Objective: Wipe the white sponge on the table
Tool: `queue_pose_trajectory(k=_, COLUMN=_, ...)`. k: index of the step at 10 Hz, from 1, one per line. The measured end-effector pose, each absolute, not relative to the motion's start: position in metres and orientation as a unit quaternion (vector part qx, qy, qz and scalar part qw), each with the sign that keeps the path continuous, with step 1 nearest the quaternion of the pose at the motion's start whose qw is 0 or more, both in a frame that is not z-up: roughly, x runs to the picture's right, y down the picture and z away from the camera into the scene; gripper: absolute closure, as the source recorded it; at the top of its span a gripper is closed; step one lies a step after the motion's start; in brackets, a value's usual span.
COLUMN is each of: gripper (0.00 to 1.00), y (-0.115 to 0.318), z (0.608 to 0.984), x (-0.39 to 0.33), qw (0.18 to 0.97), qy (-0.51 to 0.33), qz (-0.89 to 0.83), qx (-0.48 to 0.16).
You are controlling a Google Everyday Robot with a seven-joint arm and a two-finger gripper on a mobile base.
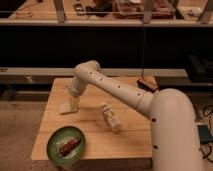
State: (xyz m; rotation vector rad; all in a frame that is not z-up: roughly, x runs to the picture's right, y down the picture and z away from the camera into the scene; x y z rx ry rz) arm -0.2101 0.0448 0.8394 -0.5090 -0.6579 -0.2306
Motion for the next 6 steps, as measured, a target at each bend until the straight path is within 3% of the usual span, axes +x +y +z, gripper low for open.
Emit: queue_pose_trajectory(k=6, gripper=0.20, y=0.075, z=0.877, x=-0.226, qw=0.915, qy=-0.290, qz=-0.095, qx=-0.265)
